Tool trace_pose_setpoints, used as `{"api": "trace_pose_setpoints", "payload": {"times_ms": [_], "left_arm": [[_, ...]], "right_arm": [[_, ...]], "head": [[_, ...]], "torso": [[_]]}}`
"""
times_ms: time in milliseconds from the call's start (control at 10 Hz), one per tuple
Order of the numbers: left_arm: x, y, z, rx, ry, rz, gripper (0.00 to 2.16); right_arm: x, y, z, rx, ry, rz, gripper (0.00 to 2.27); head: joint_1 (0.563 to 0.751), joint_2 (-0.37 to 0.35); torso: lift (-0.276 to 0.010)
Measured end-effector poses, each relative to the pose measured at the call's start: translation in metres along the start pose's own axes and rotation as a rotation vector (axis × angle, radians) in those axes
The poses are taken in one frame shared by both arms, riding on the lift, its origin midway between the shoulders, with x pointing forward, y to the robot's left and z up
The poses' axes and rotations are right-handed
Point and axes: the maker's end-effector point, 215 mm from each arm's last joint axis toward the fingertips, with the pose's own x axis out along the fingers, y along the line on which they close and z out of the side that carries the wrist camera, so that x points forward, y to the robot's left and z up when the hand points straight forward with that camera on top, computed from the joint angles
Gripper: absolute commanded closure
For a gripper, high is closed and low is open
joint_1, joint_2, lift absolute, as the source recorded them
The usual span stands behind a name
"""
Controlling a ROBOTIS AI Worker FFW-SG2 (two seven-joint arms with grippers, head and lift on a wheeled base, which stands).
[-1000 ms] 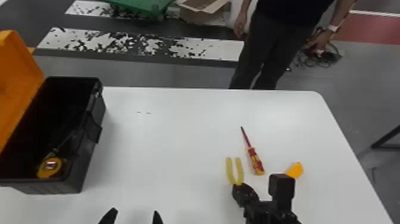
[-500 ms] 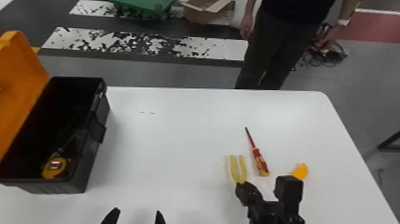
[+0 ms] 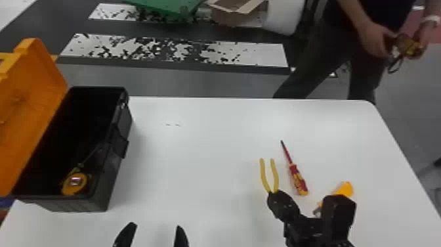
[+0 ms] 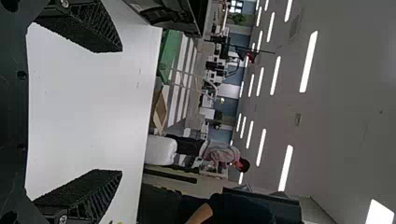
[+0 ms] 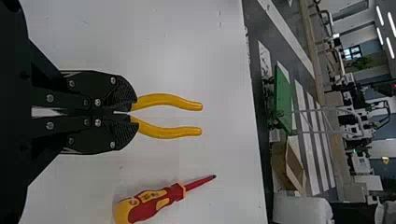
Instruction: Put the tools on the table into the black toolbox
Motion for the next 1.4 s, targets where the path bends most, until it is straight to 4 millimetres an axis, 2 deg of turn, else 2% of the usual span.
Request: {"api": "trace_pose_setpoints", "payload": {"times_ms": [300,500,800,1100,1400], "left_arm": [[0.016,0.003,0.04,-0.046,-0.07,-0.064,0.06],[0.026,0.002,0.052,-0.091,-0.056,-0.11,0.06],[0.038,-0.008,0.035,-0.205,0.088,-0.212,0.07],[0.044,-0.014,0.019,-0.36,0.243,-0.292,0.08],[0.038,-0.024,0.013,-0.544,0.392,-0.387,0.08]], "right_arm": [[-0.01,0.016,0.022,-0.043,-0.102,0.069,2.26],[-0.015,0.027,0.029,-0.058,-0.138,0.109,2.26],[-0.027,0.056,0.038,-0.143,-0.19,0.203,2.26],[-0.041,0.087,0.038,-0.259,-0.217,0.312,2.26],[-0.055,0.114,0.029,-0.326,-0.217,0.408,2.26]], "head": [[0.695,0.035],[0.695,0.046],[0.695,0.069],[0.695,0.104],[0.695,0.135]], "torso": [[-0.075],[-0.075],[-0.075],[-0.075],[-0.075]]}}
